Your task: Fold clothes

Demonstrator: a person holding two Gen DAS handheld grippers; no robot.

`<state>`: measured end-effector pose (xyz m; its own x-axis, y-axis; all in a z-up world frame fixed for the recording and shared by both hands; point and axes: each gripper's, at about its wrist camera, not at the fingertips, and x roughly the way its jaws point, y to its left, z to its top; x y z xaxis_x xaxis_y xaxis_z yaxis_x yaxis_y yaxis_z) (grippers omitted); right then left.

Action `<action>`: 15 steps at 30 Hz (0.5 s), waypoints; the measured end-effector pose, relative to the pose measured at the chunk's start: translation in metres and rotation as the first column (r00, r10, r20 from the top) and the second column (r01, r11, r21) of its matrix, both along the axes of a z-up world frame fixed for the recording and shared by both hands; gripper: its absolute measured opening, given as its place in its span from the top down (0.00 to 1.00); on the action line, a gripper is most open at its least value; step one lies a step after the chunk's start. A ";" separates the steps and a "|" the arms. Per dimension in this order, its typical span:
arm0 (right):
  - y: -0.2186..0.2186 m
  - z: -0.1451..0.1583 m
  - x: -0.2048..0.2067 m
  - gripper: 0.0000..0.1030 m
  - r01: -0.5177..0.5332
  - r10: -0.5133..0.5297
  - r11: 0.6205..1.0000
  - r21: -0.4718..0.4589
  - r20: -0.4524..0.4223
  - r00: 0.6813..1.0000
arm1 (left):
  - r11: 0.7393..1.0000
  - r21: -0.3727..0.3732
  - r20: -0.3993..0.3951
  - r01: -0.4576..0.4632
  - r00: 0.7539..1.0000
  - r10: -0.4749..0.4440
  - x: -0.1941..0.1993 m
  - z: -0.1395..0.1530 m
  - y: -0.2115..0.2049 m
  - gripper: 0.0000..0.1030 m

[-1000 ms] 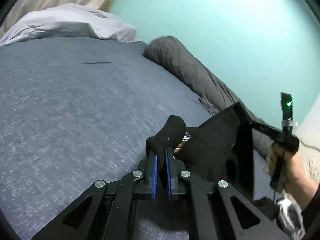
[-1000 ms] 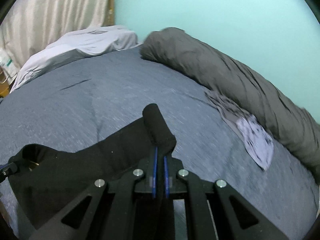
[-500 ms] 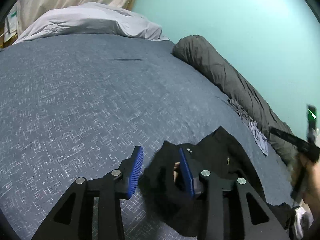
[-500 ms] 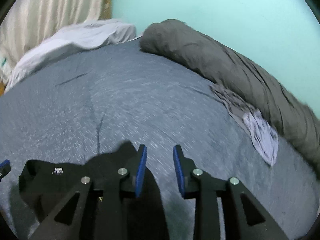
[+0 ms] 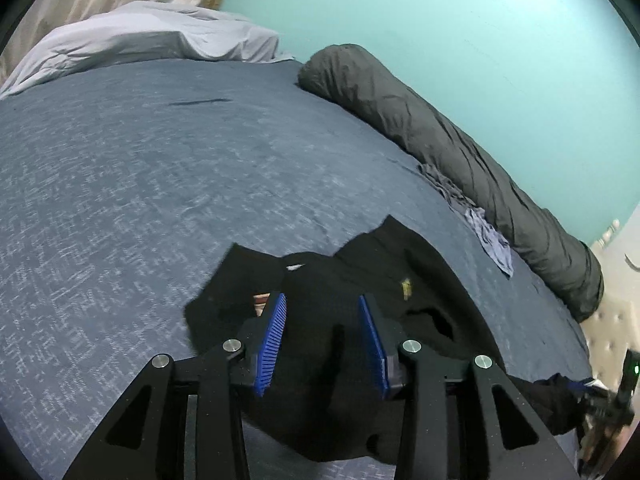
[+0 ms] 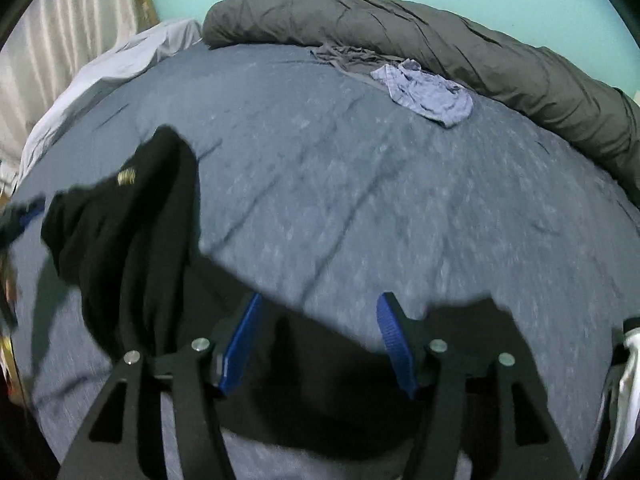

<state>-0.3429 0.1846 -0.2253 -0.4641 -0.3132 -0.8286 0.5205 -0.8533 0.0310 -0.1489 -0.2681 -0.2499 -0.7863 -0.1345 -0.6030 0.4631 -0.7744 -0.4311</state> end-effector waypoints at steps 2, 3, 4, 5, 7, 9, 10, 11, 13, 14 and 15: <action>-0.003 -0.004 0.020 0.41 -0.060 0.060 0.998 0.006 -0.027 0.998 | 1.000 -0.011 0.002 0.011 1.000 -0.011 -0.004 0.001 0.006 0.60; -0.010 -0.007 0.029 0.41 -0.103 0.104 0.994 0.031 -0.028 0.994 | 1.000 -0.014 0.003 0.015 1.000 -0.015 -0.005 0.001 0.009 0.60; -0.017 -0.012 0.036 0.41 -0.131 0.132 0.990 0.048 -0.025 0.991 | 1.000 -0.014 0.006 0.019 1.000 -0.019 -0.008 0.000 0.011 0.60; -0.022 -0.017 0.042 0.41 -0.155 0.157 0.986 0.062 -0.022 0.987 | 1.000 -0.013 0.008 0.023 1.000 -0.023 -0.010 -0.001 0.013 0.60; -0.032 -0.028 0.049 0.41 -0.192 0.195 0.976 0.100 -0.017 0.981 | 0.999 -0.016 0.010 0.029 1.000 -0.029 -0.012 -0.001 0.017 0.60; -0.039 -0.038 0.052 0.41 -0.211 0.215 0.967 0.143 -0.016 0.976 | 0.999 -0.021 0.009 0.036 0.999 -0.035 -0.015 -0.002 0.019 0.60; -0.042 -0.043 0.052 0.53 -0.220 0.223 0.964 0.149 -0.005 0.975 | 0.999 -0.025 0.009 0.038 0.999 -0.038 -0.016 -0.002 0.020 0.60; -0.043 -0.046 0.050 0.62 -0.219 0.221 0.963 0.159 0.003 0.975 | 0.999 -0.029 0.010 0.039 0.999 -0.039 -0.016 -0.001 0.021 0.60; -0.043 -0.050 0.047 0.89 -0.203 0.206 0.961 0.186 0.004 0.979 | 0.999 -0.034 0.013 0.040 0.999 -0.039 -0.017 -0.002 0.022 0.60; -0.041 -0.047 0.045 0.94 -0.198 0.201 0.965 0.172 -0.001 0.980 | 0.999 -0.033 0.013 0.038 0.999 -0.038 -0.017 -0.002 0.022 0.60; -0.038 -0.040 0.044 0.96 -0.184 0.188 0.971 0.155 -0.012 0.982 | 0.999 -0.031 0.014 0.037 0.999 -0.036 -0.017 -0.002 0.021 0.60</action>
